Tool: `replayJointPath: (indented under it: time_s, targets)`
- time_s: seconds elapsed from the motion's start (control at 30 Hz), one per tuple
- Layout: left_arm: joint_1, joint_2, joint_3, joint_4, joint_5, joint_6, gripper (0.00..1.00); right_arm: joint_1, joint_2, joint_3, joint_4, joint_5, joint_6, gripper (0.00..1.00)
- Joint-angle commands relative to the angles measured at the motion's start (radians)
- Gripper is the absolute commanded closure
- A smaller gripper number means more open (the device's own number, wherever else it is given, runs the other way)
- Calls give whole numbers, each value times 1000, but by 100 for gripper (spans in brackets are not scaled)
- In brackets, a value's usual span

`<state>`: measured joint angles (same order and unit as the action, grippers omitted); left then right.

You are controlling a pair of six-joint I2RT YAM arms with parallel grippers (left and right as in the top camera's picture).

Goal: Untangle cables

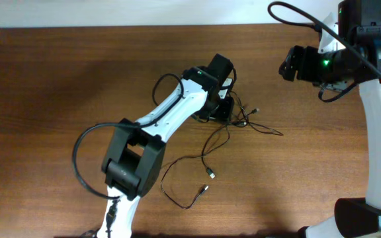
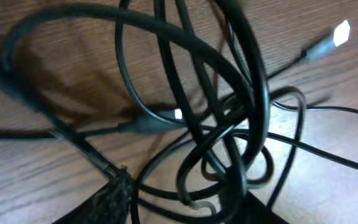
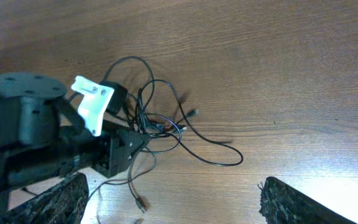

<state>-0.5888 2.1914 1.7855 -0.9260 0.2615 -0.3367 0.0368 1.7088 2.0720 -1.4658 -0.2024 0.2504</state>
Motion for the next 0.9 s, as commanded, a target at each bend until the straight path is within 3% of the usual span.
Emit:
replayJointPath:
  time_s: [0.0, 0.03, 0.07, 0.37, 0.43, 0.57, 0.7, 0.87]
  targets:
    - [-2, 17, -4, 33, 0, -15, 83, -5, -12, -8, -1, 13, -11, 10]
    - [0, 17, -2, 36, 0, -15, 96, -5, -12, -8, -2, 13, -11, 10]
    - [4, 17, 6, 32, 1, -14, 100, -5, -12, -8, -3, 13, -11, 10]
    - [99, -181, 340, -274, 5, 62, 100, -3, 16, -8, -5, -69, -29, 9]
    - [100, -264, 350, -270, 34, 61, 100, -3, 52, -8, 5, -240, -98, 9]
    - [101, -348, 350, -274, 40, 62, 100, 29, 84, -8, 79, -397, -147, 10]
    - [101, -352, 350, -279, 121, 97, 100, 151, 101, -8, 179, -379, -110, 15]
    - [123, -357, 350, -279, 222, 130, 100, 186, 216, -8, 200, -324, 2, 20]
